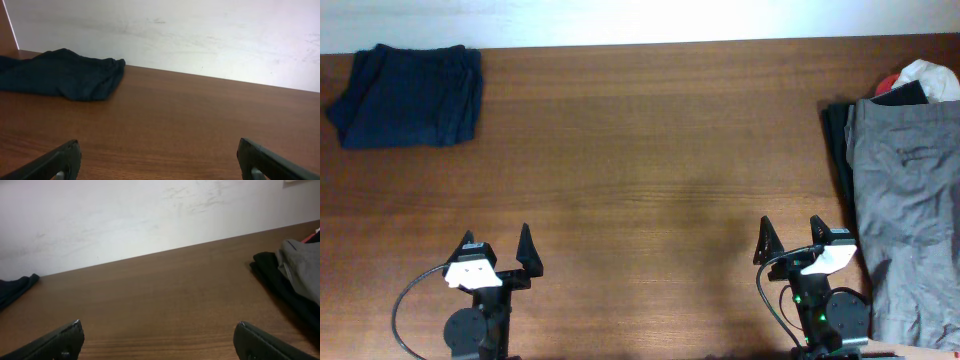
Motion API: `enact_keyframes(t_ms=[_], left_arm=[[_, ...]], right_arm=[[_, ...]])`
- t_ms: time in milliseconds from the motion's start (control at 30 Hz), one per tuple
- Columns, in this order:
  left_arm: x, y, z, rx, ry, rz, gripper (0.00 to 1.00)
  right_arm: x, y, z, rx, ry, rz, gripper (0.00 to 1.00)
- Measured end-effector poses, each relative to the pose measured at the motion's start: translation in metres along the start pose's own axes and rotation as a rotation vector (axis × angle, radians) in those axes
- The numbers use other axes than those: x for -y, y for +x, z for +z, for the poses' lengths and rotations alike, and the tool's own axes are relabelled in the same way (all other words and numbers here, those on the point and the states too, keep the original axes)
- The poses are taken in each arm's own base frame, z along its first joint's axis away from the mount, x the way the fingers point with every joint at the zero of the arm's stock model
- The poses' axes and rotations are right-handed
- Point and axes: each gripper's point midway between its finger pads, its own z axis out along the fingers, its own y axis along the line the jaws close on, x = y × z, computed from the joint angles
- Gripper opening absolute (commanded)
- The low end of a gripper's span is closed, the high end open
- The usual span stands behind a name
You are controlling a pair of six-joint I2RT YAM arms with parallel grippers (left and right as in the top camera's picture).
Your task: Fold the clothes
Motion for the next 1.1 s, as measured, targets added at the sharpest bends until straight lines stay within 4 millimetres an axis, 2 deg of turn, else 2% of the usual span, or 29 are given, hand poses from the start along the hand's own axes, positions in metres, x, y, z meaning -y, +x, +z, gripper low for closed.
enact_keyframes(t_ms=[700,733,800,900,967,1033,1067,1100], left_arm=[[0.0,0.0,0.0,0.0,0.0,0.0,0.99],[0.0,0.0,0.0,0.0,0.0,0.0,0.99],[0.0,0.0,0.0,0.0,0.0,0.0,0.99],[0.0,0.0,0.0,0.0,0.0,0.0,0.99],[0.0,0.0,0.0,0.0,0.0,0.0,0.99],[0.0,0.0,0.0,0.0,0.0,0.0,0.99],[0.0,0.0,0.0,0.0,0.0,0.0,0.99],[0.0,0.0,0.0,0.0,0.0,0.0,0.99]], right_arm=[[-0.001,0.0,0.0,0.0,-0.007,0.002,0.99],[-0.012,0.001,0.0,-0.01,-0.066,0.055,0.99],[-0.046,0.006,-0.006,-0.073,-0.262,0.22,0.99],[-0.073,0.01,-0.017,-0.157,-0.418,0.367,0.99],[-0.079,0.003,-0.019,-0.138,-0.452,0.374,0.98],[-0.072,-0.001,-0.016,-0.111,-0.412,0.374,0.98],[-0.067,-0.01,-0.014,-0.077,-0.377,0.372,0.98],[-0.063,-0.032,-0.015,-0.018,-0.34,0.362,0.99]])
